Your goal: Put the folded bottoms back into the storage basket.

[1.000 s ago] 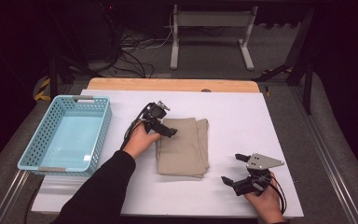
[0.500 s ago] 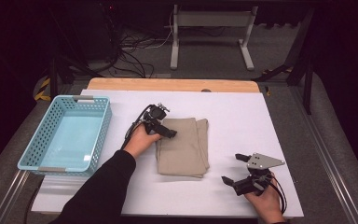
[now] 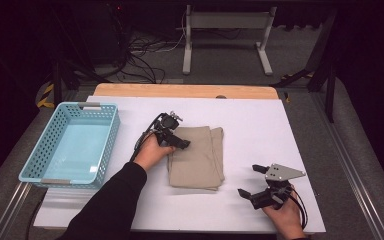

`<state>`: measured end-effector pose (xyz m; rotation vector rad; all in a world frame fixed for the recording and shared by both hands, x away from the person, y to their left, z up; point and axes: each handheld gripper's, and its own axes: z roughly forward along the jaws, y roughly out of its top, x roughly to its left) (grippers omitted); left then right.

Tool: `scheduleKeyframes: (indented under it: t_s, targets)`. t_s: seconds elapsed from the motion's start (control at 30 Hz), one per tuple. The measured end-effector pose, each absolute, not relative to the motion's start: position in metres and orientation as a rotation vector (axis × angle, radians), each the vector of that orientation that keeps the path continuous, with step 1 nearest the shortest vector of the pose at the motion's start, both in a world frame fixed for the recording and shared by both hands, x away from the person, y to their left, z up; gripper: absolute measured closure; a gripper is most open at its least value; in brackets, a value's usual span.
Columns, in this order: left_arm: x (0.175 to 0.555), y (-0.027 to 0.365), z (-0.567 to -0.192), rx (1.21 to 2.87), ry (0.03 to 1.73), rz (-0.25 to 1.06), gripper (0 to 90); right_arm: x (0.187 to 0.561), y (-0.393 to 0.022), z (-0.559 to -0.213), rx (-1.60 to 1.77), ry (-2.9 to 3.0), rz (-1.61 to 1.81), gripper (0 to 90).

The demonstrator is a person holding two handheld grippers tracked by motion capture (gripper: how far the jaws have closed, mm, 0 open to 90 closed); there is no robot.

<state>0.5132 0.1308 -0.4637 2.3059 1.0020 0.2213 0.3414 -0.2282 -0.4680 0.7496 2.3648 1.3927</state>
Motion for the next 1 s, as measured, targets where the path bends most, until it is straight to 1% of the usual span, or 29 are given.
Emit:
scheduleKeyframes:
  t_s: [0.4,0.53,0.6,0.67,0.77,0.83,0.9,0.93,0.97,1.0]
  targets:
    - [0.513,0.129,-0.463,2.322,1.006,0.23,0.4,0.341,-0.228,-0.468,0.747,2.367,1.387,0.5]
    - [0.511,0.128,-0.461,2.326,0.995,0.219,3.7,0.341,-0.228,-0.468,0.747,2.367,1.387,0.5]
    - [0.509,0.127,-0.459,2.335,0.975,0.21,9.6,0.341,-0.228,-0.468,0.746,2.368,1.386,0.5]
    - [0.507,0.125,-0.456,2.342,0.957,0.198,19.8,0.341,-0.228,-0.468,0.747,2.368,1.385,0.5]
    - [0.505,0.123,-0.454,2.349,0.945,0.181,30.1,0.341,-0.228,-0.468,0.747,2.368,1.384,0.5]
    - [0.504,0.122,-0.453,2.35,0.941,0.169,34.2,0.341,-0.228,-0.468,0.746,2.368,1.383,0.5]
    - [0.503,0.122,-0.453,2.348,0.939,0.158,40.5,0.341,-0.228,-0.468,0.746,2.369,1.383,0.5]
    - [0.503,0.122,-0.452,2.351,0.931,0.148,40.5,0.341,-0.228,-0.468,0.747,2.369,1.382,0.5]
    - [0.502,0.121,-0.452,2.342,0.922,0.11,51.8,0.341,-0.228,-0.468,0.747,2.369,1.382,0.5]
    - [0.502,0.121,-0.452,2.342,0.922,0.11,55.6,0.341,-0.228,-0.468,0.747,2.369,1.382,0.5]
